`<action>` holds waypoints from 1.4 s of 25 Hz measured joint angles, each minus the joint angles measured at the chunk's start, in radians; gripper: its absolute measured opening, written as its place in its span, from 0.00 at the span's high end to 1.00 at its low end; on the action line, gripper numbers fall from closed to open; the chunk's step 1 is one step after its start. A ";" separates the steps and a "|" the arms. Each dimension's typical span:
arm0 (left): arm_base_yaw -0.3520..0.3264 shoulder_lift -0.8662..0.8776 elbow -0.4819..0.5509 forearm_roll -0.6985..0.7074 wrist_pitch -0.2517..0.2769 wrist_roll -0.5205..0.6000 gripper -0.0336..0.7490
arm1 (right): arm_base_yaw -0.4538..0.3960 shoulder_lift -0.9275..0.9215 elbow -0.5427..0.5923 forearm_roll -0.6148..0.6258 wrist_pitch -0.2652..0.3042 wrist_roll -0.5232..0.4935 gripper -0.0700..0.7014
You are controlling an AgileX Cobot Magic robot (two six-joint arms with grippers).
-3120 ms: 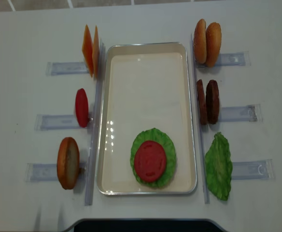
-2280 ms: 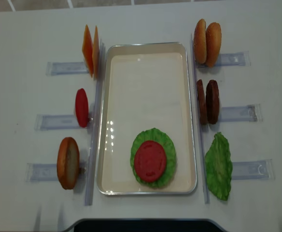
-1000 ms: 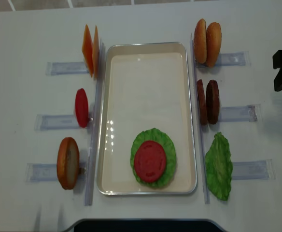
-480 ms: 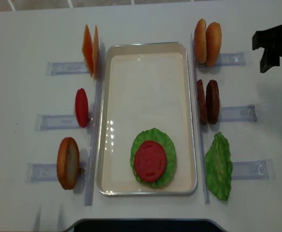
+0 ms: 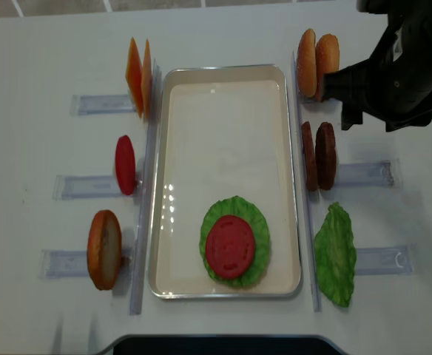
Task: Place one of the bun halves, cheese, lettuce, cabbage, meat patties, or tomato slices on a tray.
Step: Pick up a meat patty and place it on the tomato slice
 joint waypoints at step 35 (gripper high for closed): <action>0.000 0.000 0.000 0.000 0.000 0.000 0.36 | 0.202 0.251 -0.099 -0.038 -0.056 0.101 0.30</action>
